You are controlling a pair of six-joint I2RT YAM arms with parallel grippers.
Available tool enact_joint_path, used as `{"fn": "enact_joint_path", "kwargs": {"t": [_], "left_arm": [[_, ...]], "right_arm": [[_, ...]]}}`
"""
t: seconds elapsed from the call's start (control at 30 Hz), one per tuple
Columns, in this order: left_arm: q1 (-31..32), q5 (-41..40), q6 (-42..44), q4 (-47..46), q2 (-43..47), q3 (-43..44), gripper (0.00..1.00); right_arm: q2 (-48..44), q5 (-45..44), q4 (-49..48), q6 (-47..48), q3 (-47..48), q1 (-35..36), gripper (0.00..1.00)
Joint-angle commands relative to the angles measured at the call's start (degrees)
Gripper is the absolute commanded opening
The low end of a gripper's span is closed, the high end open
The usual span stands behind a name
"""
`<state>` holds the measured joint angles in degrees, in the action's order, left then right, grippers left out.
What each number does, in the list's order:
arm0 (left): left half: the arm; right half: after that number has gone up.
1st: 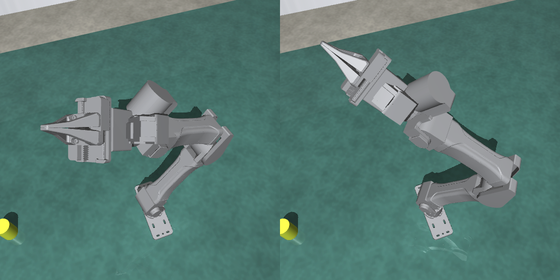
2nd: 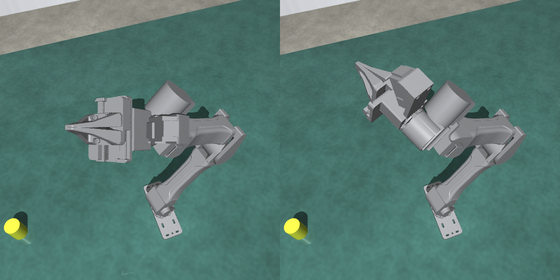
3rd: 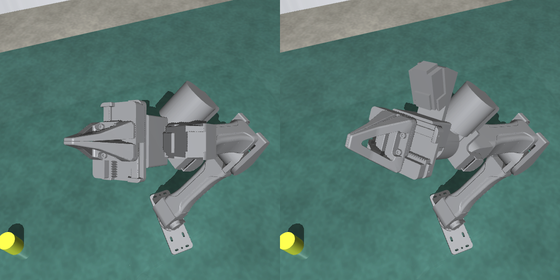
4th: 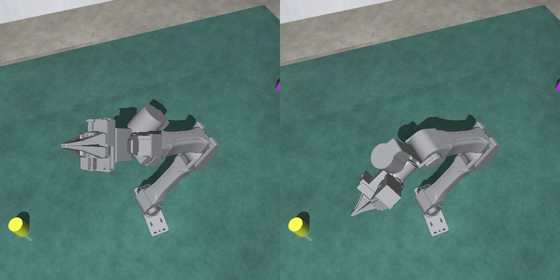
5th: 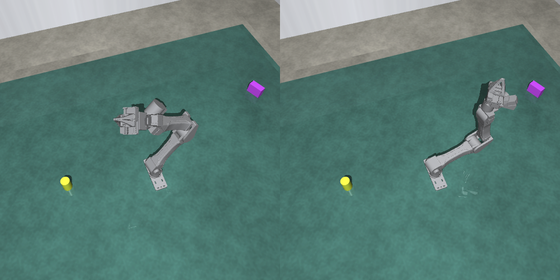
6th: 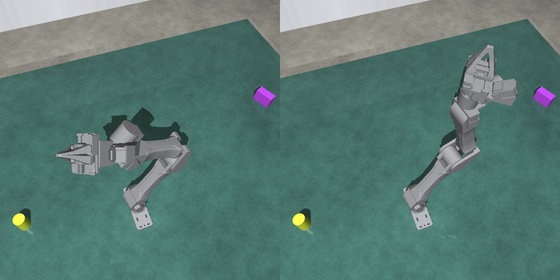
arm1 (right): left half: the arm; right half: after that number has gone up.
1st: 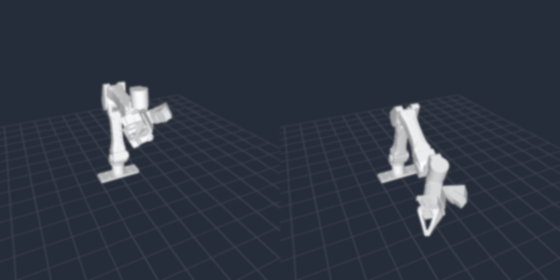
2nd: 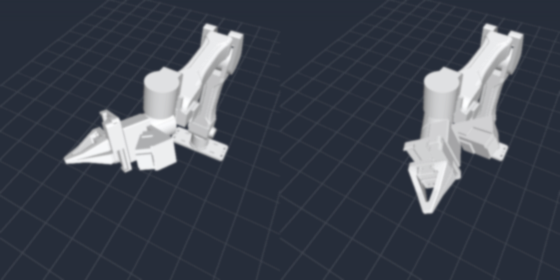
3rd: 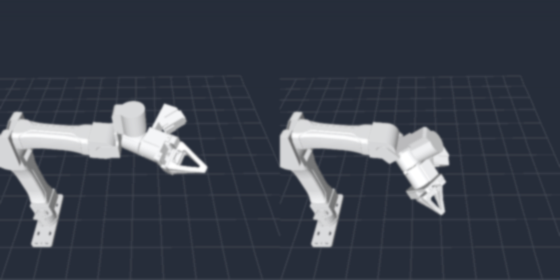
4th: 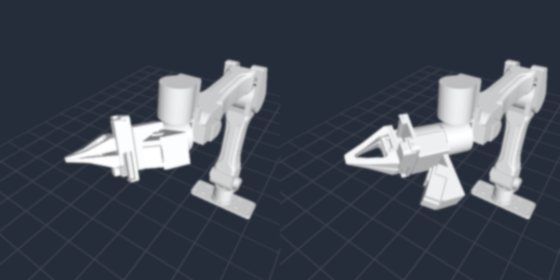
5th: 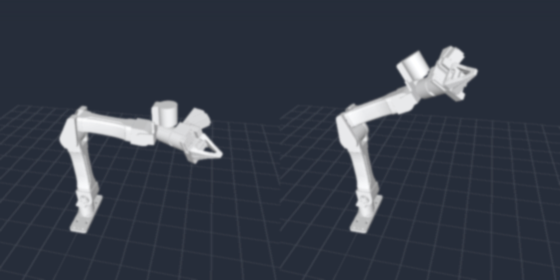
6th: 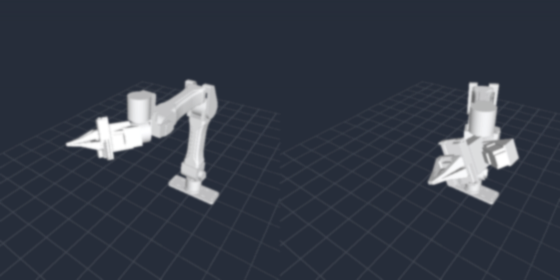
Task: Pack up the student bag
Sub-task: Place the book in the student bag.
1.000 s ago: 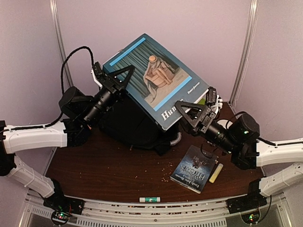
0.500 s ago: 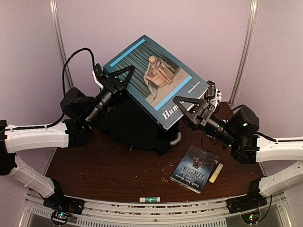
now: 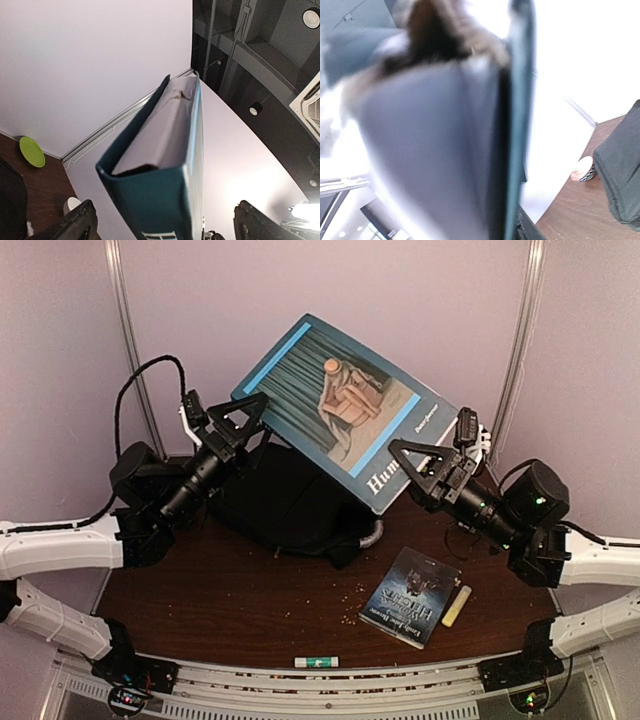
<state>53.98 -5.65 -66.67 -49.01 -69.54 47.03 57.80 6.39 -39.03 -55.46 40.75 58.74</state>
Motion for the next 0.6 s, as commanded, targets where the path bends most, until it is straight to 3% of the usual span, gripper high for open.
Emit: {"fn": "enact_joint_path", "kwargs": {"t": [0.0,0.13,0.33,0.57], "left_arm": [[-0.45,-6.02,5.29,7.53,9.54,-7.26,0.98],[-0.66,-12.93,9.55,21.88,19.20,-12.47,0.98],[-0.80,-18.93,19.72,46.25,24.71,-8.21,0.98],[-0.85,-12.61,23.14,40.78,19.21,-6.13,0.98]], "right_arm": [[-4.99,-3.44,1.80,1.66,-1.61,-2.34,0.29],[-9.54,-4.91,5.87,2.02,-3.36,-5.48,0.29],[-14.48,-5.00,7.60,0.34,-6.79,-9.42,0.27],[-13.28,-3.02,3.25,-3.73,-10.17,-9.87,0.23]]}}
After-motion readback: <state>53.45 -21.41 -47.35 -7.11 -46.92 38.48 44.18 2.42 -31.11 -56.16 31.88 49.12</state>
